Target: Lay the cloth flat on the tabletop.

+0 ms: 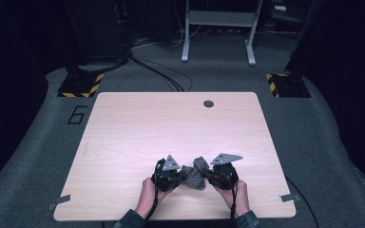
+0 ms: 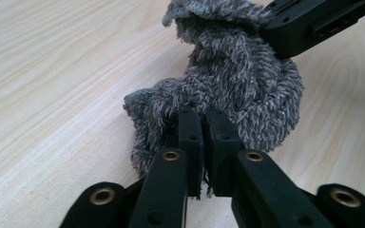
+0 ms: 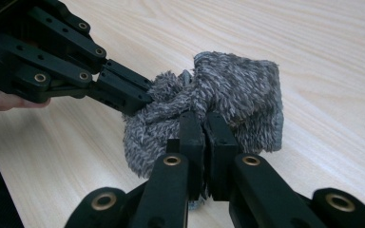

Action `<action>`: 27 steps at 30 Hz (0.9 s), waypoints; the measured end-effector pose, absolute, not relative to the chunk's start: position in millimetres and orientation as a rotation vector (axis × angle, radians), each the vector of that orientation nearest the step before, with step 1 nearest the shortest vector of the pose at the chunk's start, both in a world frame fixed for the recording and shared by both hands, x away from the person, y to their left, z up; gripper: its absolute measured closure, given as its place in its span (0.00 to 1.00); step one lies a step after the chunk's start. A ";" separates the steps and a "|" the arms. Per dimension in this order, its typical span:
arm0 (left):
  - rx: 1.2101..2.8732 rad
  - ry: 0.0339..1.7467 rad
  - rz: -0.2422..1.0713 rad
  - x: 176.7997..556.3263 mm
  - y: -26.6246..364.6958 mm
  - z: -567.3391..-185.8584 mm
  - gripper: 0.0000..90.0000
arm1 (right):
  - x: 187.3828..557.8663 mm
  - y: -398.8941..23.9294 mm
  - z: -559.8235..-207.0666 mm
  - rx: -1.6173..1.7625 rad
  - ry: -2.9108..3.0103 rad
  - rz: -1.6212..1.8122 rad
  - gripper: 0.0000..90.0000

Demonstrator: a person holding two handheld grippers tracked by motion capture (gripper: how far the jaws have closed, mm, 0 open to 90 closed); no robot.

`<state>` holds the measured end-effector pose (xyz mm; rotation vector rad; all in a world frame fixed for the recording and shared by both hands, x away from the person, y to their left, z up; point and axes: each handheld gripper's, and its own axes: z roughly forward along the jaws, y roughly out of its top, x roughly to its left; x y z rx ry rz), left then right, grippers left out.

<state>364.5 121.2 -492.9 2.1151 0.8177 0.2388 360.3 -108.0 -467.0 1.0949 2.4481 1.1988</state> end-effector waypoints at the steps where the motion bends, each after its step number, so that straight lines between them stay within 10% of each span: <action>1: 2.106 0.822 0.241 364.4 123.2 -491.6 0.97 | 360.9 -109.2 -466.2 1.083 2.441 1.205 0.98; 21: 2.050 0.952 0.244 365.2 158.0 -491.4 0.96 | 374.8 -127.5 -471.2 1.235 2.381 1.129 0.98; 27: 2.032 0.978 0.261 363.9 164.4 -480.1 0.54 | 374.9 -130.1 -468.7 1.237 2.380 1.137 0.84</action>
